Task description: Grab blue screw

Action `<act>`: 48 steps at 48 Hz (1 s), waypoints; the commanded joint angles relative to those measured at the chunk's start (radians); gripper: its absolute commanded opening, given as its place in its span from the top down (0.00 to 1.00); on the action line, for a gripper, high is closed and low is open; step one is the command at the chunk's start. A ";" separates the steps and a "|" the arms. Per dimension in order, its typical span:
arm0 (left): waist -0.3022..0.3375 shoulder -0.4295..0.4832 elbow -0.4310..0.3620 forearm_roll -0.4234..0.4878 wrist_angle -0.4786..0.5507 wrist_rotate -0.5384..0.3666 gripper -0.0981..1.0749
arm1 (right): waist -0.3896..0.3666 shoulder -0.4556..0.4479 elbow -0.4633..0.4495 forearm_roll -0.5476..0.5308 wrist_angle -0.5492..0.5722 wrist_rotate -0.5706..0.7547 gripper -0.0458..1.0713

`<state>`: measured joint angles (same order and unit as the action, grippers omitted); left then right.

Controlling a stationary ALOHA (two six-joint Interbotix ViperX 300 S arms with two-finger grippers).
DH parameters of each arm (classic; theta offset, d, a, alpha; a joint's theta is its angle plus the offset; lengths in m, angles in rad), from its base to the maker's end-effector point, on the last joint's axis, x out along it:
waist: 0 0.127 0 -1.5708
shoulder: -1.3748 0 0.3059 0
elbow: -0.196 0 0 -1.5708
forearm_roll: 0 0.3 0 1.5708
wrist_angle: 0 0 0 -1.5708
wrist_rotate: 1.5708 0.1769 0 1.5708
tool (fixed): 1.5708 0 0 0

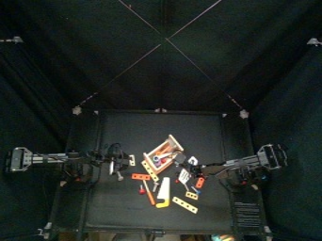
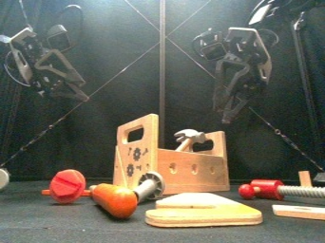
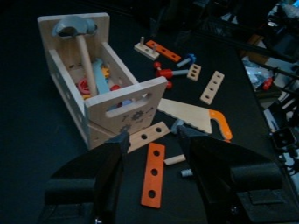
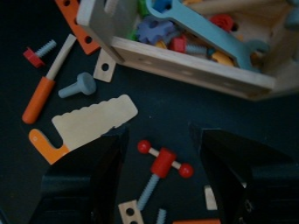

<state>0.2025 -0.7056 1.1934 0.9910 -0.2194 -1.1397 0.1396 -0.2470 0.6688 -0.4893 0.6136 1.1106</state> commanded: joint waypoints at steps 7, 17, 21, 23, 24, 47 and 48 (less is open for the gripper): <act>0.000 -0.002 -0.015 -0.005 -0.009 0.000 0.18 | 0.064 -0.097 0.020 -0.026 0.124 0.166 0.15; -0.003 0.000 -0.008 -0.026 -0.011 0.002 0.18 | 0.179 -0.092 0.032 -0.055 0.242 0.348 0.15; -0.009 -0.002 -0.008 -0.026 -0.012 0.002 0.18 | 0.216 -0.077 0.038 -0.086 0.259 0.411 0.15; -0.014 0.000 -0.008 -0.026 -0.015 0.002 0.18 | 0.235 -0.066 0.040 -0.101 0.265 0.445 0.15; -0.015 -0.002 -0.008 -0.026 -0.015 0.002 0.18 | 0.241 -0.064 0.041 -0.104 0.267 0.457 0.15; -0.028 -0.002 -0.011 -0.026 -0.034 0.005 0.18 | 0.433 -0.012 0.037 -0.066 0.445 0.739 0.15; -0.028 -0.002 -0.011 -0.026 -0.034 0.005 0.18 | 0.437 -0.009 0.037 -0.058 0.445 0.746 0.15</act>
<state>0.1764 -0.7072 1.1980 0.9679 -0.2470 -1.1367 0.5553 -0.2516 0.7210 -0.5676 1.0523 1.8331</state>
